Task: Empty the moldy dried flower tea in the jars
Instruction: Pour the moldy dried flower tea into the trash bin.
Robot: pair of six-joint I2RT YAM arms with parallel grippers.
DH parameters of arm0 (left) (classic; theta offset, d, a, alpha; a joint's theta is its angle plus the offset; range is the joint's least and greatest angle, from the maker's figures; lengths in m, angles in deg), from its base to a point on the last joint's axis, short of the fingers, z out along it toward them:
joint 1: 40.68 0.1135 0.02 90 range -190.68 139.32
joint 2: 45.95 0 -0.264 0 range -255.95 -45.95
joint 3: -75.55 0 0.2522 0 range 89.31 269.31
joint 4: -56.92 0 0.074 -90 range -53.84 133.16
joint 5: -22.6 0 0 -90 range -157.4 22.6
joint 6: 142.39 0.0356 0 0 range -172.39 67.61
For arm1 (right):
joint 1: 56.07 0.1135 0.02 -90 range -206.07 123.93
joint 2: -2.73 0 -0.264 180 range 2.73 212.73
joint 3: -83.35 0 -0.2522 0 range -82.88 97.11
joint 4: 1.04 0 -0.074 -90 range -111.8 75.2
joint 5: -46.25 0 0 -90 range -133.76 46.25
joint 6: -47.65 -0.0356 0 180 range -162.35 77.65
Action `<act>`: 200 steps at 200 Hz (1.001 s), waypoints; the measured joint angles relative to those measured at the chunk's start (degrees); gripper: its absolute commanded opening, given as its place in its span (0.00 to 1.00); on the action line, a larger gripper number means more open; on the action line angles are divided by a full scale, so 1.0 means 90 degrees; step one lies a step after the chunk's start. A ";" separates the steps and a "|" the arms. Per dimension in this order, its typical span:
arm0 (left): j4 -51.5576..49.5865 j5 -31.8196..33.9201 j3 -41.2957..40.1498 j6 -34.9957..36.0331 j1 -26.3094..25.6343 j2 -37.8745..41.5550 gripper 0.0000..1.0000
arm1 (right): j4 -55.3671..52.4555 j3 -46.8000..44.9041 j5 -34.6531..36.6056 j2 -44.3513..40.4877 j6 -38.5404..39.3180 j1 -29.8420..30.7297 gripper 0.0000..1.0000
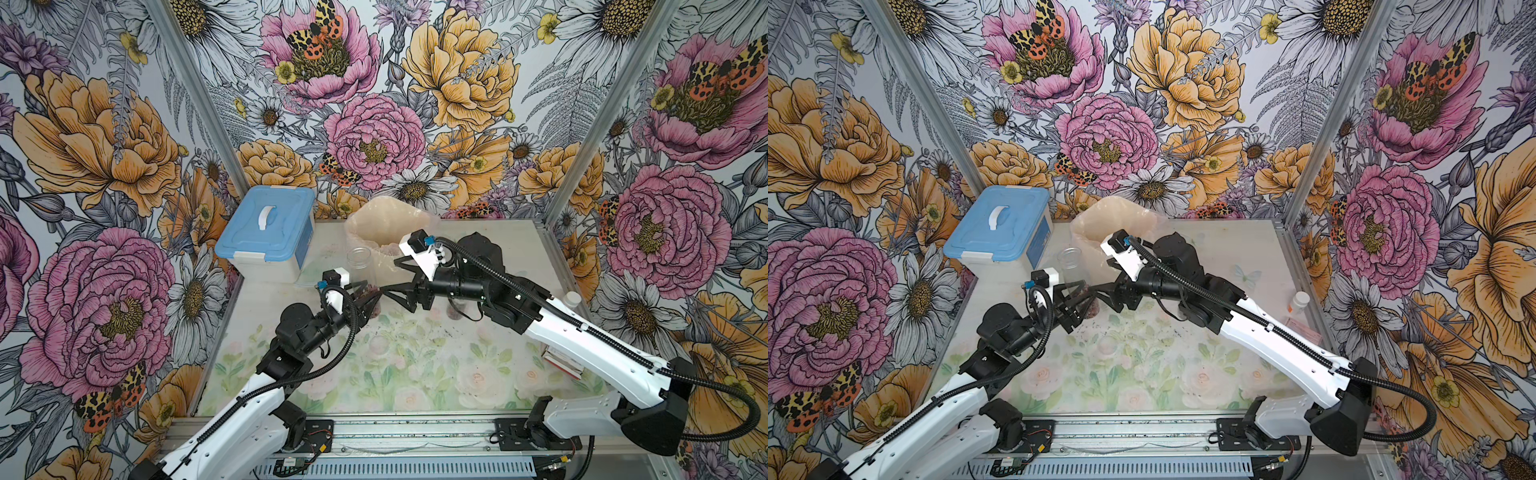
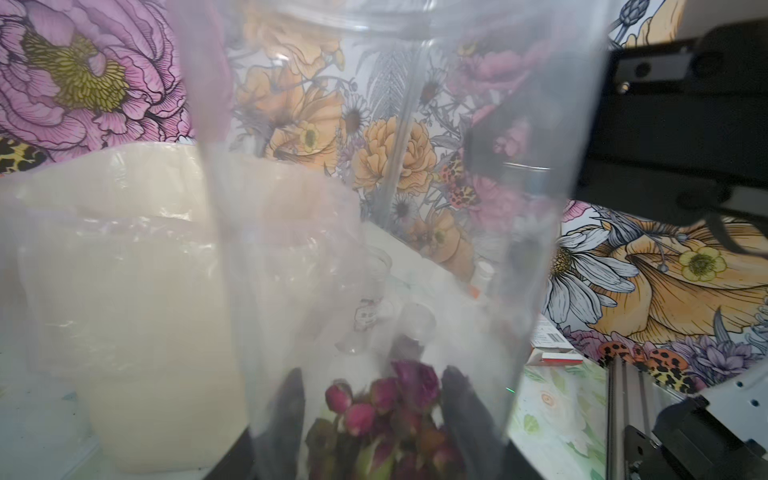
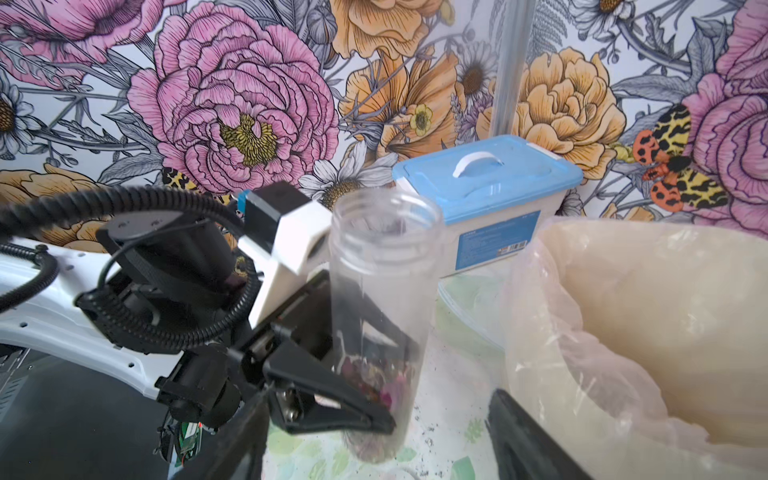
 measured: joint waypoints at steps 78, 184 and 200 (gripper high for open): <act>0.0537 0.0007 0.0279 -0.0002 -0.0226 -0.0432 0.49 | 0.0328 0.0148 -0.0231 0.0590 -0.0124 -0.0007 0.71; 0.0712 0.0194 0.0367 -0.0172 -0.0260 -0.0721 0.49 | 0.1933 -0.0563 -0.0104 0.0729 -0.0617 0.0032 0.66; 0.0724 0.0197 0.0374 -0.0177 -0.0265 -0.0770 0.50 | 0.1938 -0.0561 -0.0080 0.0801 -0.0607 0.0034 0.65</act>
